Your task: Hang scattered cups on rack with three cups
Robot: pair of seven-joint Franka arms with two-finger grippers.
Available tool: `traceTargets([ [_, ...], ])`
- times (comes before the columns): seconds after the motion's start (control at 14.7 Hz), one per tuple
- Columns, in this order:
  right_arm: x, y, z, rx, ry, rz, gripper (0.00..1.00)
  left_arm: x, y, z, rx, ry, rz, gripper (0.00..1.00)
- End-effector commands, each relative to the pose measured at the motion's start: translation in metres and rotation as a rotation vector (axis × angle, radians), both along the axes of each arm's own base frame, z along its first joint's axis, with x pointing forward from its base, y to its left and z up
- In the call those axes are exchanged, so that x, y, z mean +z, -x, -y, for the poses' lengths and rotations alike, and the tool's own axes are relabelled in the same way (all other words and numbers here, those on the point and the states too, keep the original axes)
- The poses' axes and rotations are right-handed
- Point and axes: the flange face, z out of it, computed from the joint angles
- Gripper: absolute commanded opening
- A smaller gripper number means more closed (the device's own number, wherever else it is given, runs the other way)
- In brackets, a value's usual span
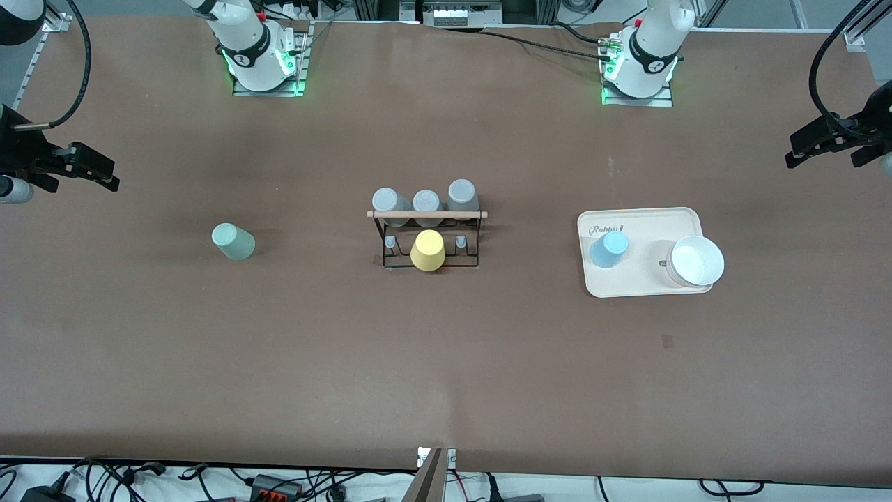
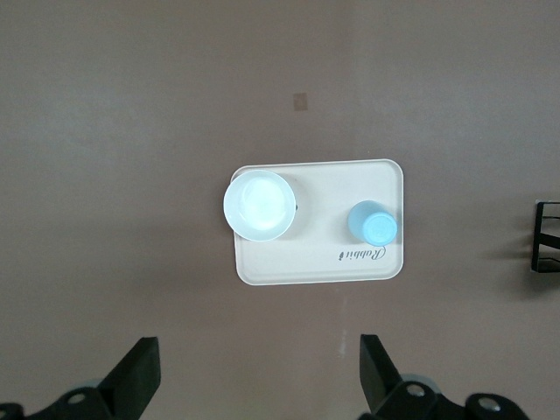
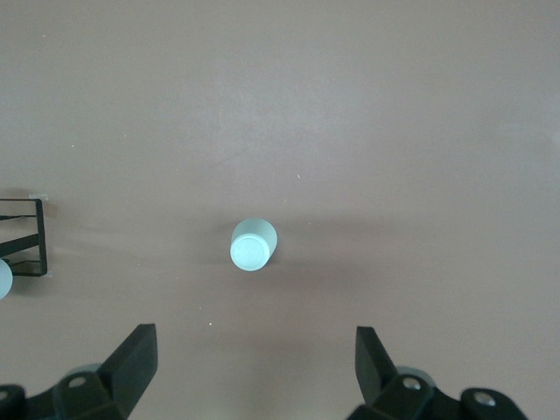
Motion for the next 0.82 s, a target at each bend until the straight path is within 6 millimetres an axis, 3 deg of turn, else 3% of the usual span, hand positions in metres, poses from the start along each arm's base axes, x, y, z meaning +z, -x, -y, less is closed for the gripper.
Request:
traceTargets([
  [0.0, 0.005, 0.013, 0.001, 0.007, -0.002, -0.003, 1.0, 0.001, 0.002, 0.001, 0.004, 0.017, 0.003, 1.0],
  [0.41, 0.001, 0.01, 0.001, 0.007, 0.001, -0.003, 1.0, 0.0, 0.001, 0.002, 0.004, 0.015, 0.003, 1.0],
  [0.55, 0.0, 0.01, 0.001, 0.004, -0.004, -0.005, 1.0, -0.015, -0.011, 0.007, 0.003, 0.012, -0.02, 1.0],
  [0.75, 0.0, 0.008, 0.001, 0.008, 0.001, -0.006, 1.0, -0.053, -0.028, 0.039, -0.014, 0.013, -0.089, 1.0],
])
